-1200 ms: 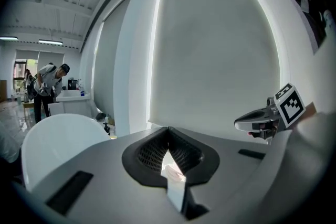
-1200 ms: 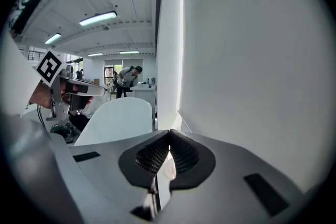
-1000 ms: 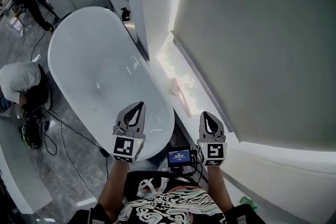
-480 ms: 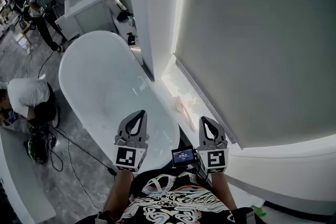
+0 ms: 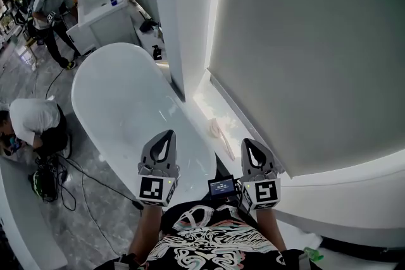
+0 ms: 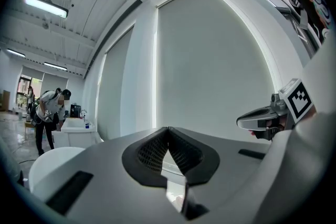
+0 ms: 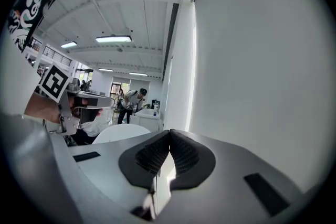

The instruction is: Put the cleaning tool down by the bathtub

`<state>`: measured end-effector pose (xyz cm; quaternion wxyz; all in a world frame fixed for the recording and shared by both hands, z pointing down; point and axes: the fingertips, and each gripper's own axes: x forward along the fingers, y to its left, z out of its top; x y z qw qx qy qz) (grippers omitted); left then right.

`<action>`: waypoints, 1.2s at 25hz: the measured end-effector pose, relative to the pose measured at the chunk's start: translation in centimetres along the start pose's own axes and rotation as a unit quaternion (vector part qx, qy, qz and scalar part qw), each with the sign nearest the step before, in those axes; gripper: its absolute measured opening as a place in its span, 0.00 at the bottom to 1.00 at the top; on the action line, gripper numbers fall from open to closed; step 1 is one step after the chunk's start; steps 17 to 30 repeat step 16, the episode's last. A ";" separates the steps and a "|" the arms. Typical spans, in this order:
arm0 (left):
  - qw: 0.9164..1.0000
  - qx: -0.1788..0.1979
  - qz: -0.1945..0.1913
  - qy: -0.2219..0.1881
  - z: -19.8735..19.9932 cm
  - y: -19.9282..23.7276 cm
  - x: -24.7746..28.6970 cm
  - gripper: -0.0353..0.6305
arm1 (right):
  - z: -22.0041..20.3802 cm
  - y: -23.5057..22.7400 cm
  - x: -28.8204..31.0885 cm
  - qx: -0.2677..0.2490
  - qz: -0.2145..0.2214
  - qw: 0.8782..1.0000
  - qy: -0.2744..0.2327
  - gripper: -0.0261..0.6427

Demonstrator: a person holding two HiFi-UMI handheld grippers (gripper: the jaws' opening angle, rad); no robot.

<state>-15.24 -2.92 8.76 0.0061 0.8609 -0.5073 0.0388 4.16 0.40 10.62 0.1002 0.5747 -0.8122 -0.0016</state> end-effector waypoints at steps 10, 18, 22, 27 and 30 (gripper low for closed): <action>1.000 0.000 -0.008 -0.003 -0.1 -1.1 0.4 0.08 | -0.4 -0.6 -1.1 0.010 -0.012 1.000 -0.005 0.08; 1.000 -0.006 -0.003 -0.022 1.3 -0.9 0.7 0.08 | 0.4 -1.2 -0.9 0.012 -0.016 1.000 -0.012 0.08; 1.000 -0.006 -0.003 -0.022 1.3 -0.9 0.7 0.08 | 0.4 -1.2 -0.9 0.012 -0.016 1.000 -0.012 0.08; 1.000 -0.006 -0.003 -0.022 1.3 -0.9 0.7 0.08 | 0.4 -1.2 -0.9 0.012 -0.016 1.000 -0.012 0.08; 1.000 -0.006 -0.003 -0.022 1.3 -0.9 0.7 0.08 | 0.4 -1.2 -0.9 0.012 -0.016 1.000 -0.012 0.08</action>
